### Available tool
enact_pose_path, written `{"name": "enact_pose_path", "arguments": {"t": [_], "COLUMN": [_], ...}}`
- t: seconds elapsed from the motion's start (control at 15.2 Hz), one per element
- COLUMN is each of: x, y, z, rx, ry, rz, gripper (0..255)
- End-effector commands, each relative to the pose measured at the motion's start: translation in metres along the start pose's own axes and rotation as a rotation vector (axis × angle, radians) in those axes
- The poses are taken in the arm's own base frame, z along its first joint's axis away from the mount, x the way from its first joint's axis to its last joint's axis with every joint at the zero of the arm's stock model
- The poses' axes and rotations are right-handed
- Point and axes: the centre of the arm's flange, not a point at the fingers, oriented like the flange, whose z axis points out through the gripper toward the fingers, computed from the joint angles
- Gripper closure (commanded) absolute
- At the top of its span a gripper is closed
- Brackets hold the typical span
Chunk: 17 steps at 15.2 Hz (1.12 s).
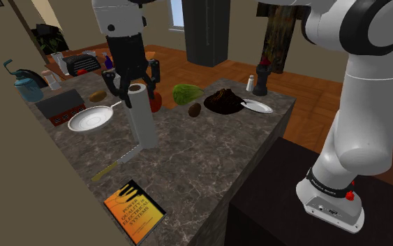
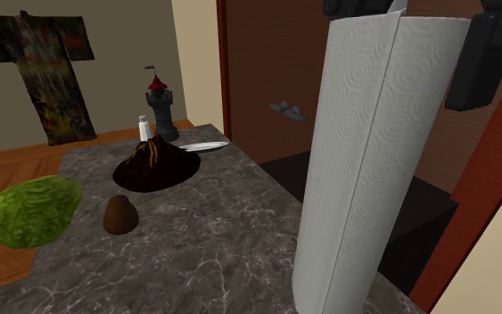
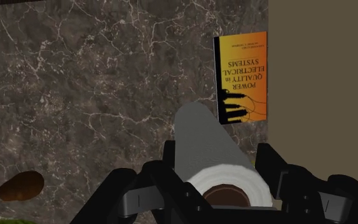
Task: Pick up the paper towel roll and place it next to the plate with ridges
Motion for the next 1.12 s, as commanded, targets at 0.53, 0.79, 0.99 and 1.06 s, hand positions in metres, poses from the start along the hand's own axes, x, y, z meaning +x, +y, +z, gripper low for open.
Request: {"name": "enact_pose_path", "arguments": {"t": [0.53, 0.79, 0.99, 1.06], "x": [-0.002, -0.005, -0.012, -0.014], "y": [-0.003, 0.009, 0.048, 0.061], "z": [-0.053, -0.068, -0.07, -0.07], "rx": [0.0, 0.0, 0.0, 0.0], "ry": [0.0, 0.0, 0.0, 0.0], "rz": [0.0, 0.0, 0.0, 0.0], "gripper": [255, 255, 255, 255]}}
